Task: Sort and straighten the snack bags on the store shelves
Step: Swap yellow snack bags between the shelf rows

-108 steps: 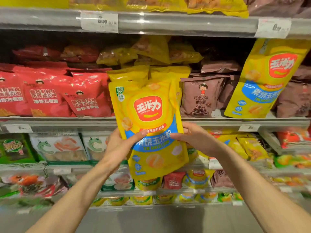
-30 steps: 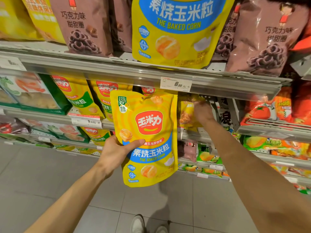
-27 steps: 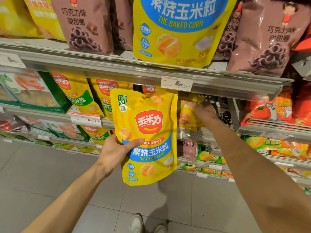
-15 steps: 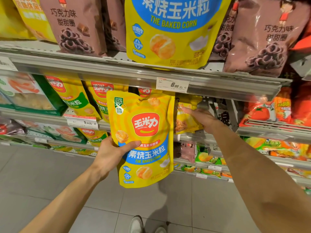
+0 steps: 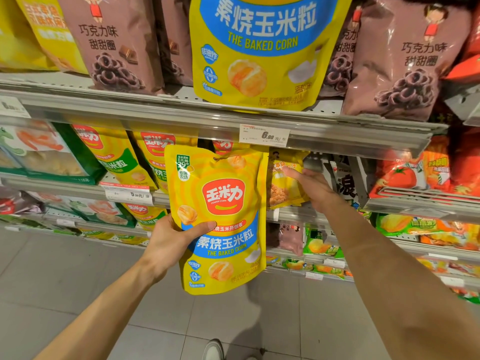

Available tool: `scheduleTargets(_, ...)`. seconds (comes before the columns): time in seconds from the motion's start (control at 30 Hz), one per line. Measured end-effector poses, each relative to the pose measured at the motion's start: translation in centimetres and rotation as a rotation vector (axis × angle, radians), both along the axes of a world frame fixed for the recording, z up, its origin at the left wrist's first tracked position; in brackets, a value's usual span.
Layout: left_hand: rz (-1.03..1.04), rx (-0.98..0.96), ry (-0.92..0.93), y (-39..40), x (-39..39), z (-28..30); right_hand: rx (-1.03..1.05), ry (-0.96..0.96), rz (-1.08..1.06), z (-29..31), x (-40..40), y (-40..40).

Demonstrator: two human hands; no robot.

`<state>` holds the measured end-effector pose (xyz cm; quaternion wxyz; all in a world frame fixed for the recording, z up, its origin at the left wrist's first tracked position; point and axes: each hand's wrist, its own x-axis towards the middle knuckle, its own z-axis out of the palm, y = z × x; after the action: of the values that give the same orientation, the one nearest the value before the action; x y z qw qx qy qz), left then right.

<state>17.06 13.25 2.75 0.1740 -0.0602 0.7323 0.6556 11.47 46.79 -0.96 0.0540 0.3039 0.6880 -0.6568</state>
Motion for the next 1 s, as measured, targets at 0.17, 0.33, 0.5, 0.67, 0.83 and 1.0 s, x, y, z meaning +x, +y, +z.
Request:
scheduleTargets(0.17,0.0,-0.009,-0.003,-0.1,-0.1,-0.1,-0.013,0.054,-0.03,-0.7,-0.1,0.5)
scheduleTargets(0.33,-0.006,-0.015,-0.002,-0.3,-0.2,-0.1,0.064,0.076,0.02,0.2,0.6,0.5)
scheduleTargets(0.5,-0.019,-0.023,0.0,-0.6,-0.3,-0.1,0.155,0.116,0.012,1.0,1.9,1.3)
scheduleTargets(0.67,-0.031,-0.017,0.005,-0.5,-0.3,-0.1,0.185,0.17,0.002,2.3,4.1,1.1)
scheduleTargets(0.83,-0.022,-0.022,0.004,-0.5,-0.2,-0.2,0.235,0.159,0.03,2.3,6.4,1.3)
scheduleTargets(1.0,-0.017,-0.037,0.006,-0.6,0.0,-0.4,0.253,0.171,-0.012,3.2,8.8,1.1)
